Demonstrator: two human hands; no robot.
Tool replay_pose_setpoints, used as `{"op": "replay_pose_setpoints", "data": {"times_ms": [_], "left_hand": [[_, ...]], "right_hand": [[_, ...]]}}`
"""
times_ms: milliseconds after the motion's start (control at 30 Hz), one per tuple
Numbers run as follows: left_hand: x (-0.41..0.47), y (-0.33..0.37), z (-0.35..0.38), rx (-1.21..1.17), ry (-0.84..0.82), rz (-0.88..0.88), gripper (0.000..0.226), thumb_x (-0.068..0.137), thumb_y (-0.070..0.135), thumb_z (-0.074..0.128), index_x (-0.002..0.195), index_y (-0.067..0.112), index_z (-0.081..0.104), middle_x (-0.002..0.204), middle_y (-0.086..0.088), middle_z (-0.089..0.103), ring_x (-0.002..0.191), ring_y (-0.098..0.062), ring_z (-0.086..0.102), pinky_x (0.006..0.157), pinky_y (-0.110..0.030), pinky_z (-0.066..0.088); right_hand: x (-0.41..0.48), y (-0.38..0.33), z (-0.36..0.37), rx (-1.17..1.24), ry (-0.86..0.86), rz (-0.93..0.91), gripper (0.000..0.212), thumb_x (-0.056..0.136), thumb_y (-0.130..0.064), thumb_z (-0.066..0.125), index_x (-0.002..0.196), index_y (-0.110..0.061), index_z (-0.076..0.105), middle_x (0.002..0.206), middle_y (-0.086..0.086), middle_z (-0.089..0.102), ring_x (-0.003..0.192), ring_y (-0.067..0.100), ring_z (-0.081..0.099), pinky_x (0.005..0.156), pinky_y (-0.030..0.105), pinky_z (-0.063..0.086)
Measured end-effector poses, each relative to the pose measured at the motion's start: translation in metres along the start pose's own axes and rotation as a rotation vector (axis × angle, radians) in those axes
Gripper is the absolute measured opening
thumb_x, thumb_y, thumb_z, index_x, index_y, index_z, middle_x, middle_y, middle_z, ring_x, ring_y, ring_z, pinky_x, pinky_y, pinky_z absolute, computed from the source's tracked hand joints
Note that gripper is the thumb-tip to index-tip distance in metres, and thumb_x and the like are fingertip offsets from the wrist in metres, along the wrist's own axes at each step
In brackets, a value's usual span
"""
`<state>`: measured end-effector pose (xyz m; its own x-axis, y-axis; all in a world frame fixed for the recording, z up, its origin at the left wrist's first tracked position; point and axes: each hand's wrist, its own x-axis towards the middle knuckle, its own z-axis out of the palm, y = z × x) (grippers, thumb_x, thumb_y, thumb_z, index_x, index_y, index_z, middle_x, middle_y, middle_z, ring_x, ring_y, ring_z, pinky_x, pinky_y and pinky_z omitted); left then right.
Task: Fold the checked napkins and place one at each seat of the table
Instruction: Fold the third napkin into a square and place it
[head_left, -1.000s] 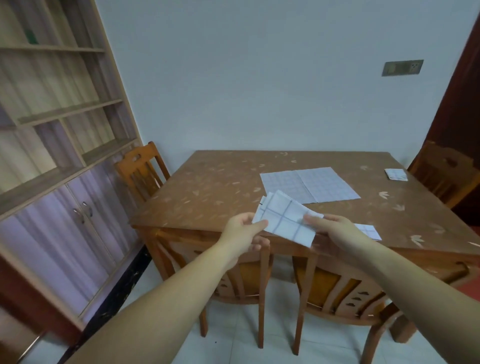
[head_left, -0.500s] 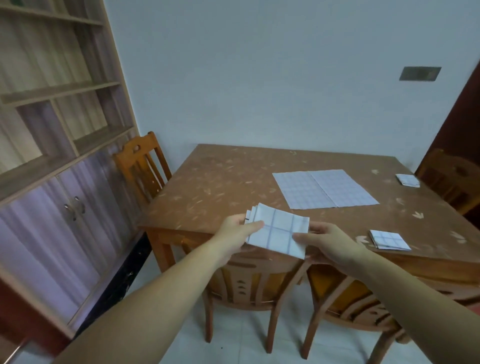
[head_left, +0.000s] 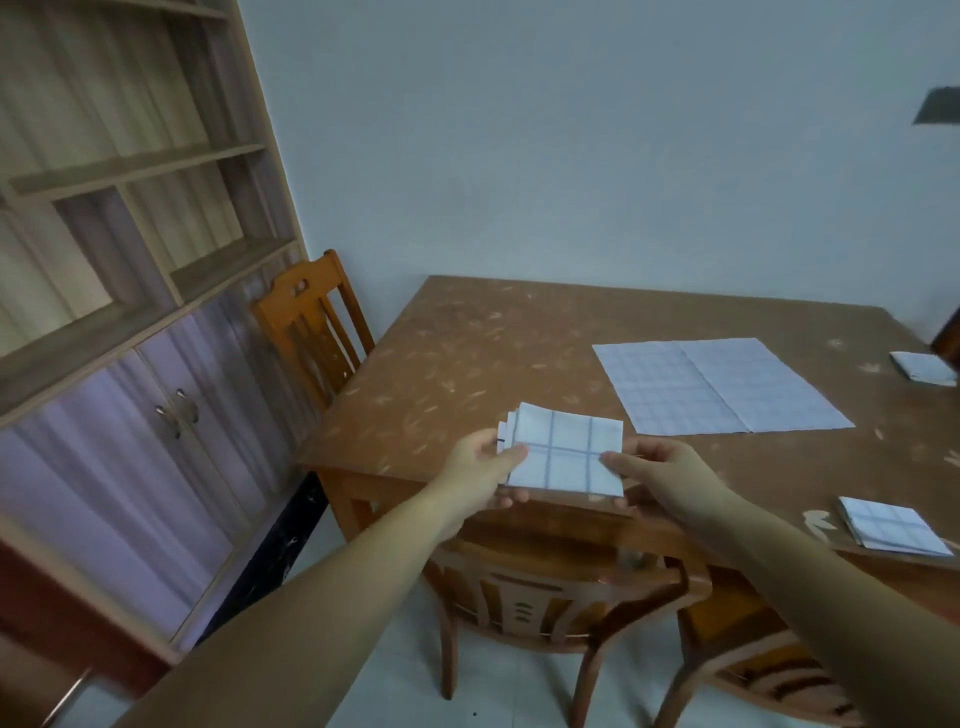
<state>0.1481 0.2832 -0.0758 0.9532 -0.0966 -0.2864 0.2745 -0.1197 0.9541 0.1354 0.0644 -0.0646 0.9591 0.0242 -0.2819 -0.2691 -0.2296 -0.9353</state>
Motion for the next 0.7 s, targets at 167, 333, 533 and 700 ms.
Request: {"op": "replay_pose_setpoints", "data": {"times_ms": [167,333,533,700], "left_hand": [[0.055,-0.005,-0.014,0.050,0.022,-0.110,0.027,0.095,0.019,0.061,0.122,0.015,0.060,0.096,-0.005,0.072,0.067,-0.013,0.068,0.060,-0.023,0.052],[0.099,-0.024,-0.019,0.051,-0.009,-0.214,0.024,0.096,0.009,0.057,0.120,0.014,0.056,0.109,-0.005,0.069,0.083,-0.015,0.070,0.073,-0.025,0.057],[0.158,-0.041,-0.014,0.047,-0.065,-0.266,0.027,0.097,0.000,0.050,0.121,0.012,0.054,0.115,-0.010,0.066,0.084,-0.016,0.069,0.077,-0.026,0.057],[0.207,-0.056,-0.011,0.103,-0.084,-0.281,0.026,0.095,0.001,0.054,0.119,0.013,0.058,0.110,-0.008,0.068,0.082,-0.017,0.070,0.080,-0.031,0.056]], "right_hand": [[0.066,0.017,0.011,0.095,-0.097,0.063,0.016,0.092,-0.028,0.067,0.098,-0.013,0.070,0.085,0.007,0.072,0.059,0.017,0.068,0.057,0.028,0.053],[0.123,0.039,0.014,0.151,-0.124,0.224,0.023,0.089,-0.018,0.070,0.110,-0.010,0.068,0.092,0.010,0.072,0.068,0.020,0.070,0.054,0.026,0.053],[0.169,0.057,0.012,0.166,-0.057,0.341,0.026,0.089,-0.006,0.066,0.113,0.005,0.064,0.085,0.014,0.067,0.062,0.017,0.062,0.050,0.025,0.051],[0.198,0.072,0.014,0.156,0.047,0.381,0.018,0.091,-0.002,0.062,0.107,0.005,0.066,0.094,0.019,0.067,0.072,0.021,0.062,0.062,0.030,0.053]]}}
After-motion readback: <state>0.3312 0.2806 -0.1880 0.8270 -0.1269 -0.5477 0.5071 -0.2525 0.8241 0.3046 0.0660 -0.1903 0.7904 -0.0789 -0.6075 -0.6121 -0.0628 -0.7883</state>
